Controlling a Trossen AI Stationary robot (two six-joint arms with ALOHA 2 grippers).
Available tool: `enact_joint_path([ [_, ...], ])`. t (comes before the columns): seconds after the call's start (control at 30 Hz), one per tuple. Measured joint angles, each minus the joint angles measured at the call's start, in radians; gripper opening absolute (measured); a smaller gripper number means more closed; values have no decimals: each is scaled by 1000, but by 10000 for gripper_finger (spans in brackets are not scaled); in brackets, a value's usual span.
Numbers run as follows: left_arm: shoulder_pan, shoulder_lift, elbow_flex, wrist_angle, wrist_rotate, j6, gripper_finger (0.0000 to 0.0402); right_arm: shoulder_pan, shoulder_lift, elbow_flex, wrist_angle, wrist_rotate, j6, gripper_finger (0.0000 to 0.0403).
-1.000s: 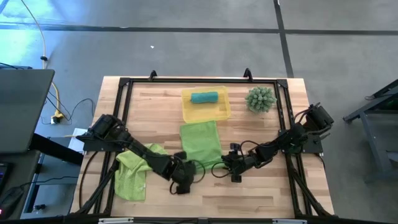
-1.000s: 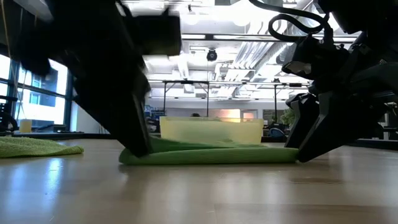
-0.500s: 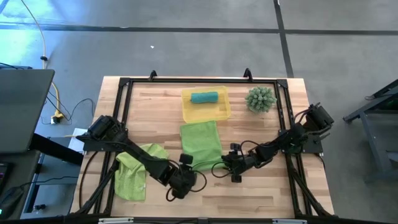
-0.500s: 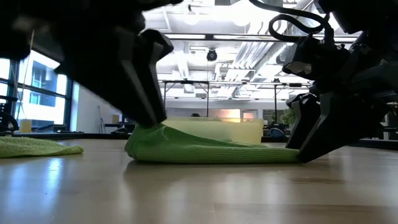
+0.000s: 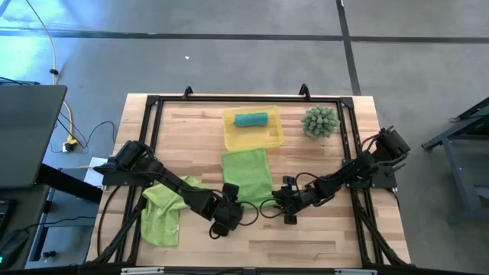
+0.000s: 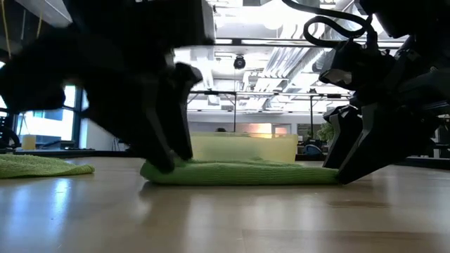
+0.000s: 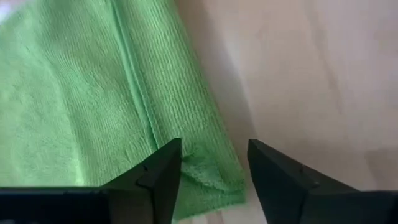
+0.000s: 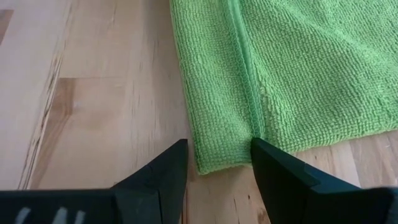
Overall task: Roll microfiber towels into tight, uniform cylinder then place into a basket
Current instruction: Roll the green microfiber cloth
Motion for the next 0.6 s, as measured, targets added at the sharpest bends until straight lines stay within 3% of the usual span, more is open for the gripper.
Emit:
enact_joint_path([
  [0.17, 15, 39, 4, -3, 40, -8, 196, 0, 0, 0, -2, 0, 8, 169],
  [0.33, 18, 49, 4, -11, 77, -98, 184, 0, 0, 0, -3, 0, 8, 169],
  [0.43, 17, 47, 5, -31, 84, -190, 146, 0, 0, 0, -3, 0, 3, 169],
  [0.6, 13, 49, 5, -37, 83, -259, 48, 1, 1, 0, 1, -5, -41, 169],
])
